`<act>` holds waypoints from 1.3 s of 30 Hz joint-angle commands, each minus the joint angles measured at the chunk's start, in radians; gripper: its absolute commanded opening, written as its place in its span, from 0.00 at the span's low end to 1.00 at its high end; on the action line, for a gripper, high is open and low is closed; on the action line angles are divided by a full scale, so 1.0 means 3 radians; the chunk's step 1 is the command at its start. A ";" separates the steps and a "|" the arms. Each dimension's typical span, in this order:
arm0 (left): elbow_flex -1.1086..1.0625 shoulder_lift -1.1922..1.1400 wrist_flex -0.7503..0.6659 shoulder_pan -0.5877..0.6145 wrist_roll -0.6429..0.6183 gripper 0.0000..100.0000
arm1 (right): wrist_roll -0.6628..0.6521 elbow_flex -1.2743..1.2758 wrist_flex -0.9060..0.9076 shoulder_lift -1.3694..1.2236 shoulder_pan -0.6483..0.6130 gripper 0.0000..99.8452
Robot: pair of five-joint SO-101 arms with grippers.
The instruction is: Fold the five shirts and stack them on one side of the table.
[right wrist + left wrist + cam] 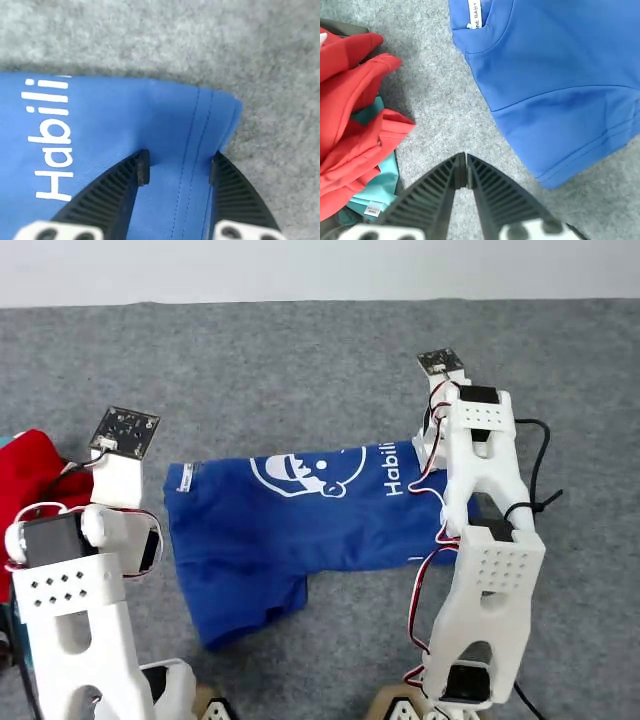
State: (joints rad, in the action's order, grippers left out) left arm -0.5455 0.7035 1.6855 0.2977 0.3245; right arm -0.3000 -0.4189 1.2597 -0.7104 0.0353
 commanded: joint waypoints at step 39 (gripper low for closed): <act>0.0003 0.0056 -0.0066 -0.0210 -0.0015 0.01 | 0.0010 -0.0159 0.0090 0.0141 0.0284 0.12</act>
State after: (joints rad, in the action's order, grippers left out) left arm -0.5501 0.7035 1.6855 0.2700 0.3245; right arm -0.3000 -0.4219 1.2935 -0.6720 0.1105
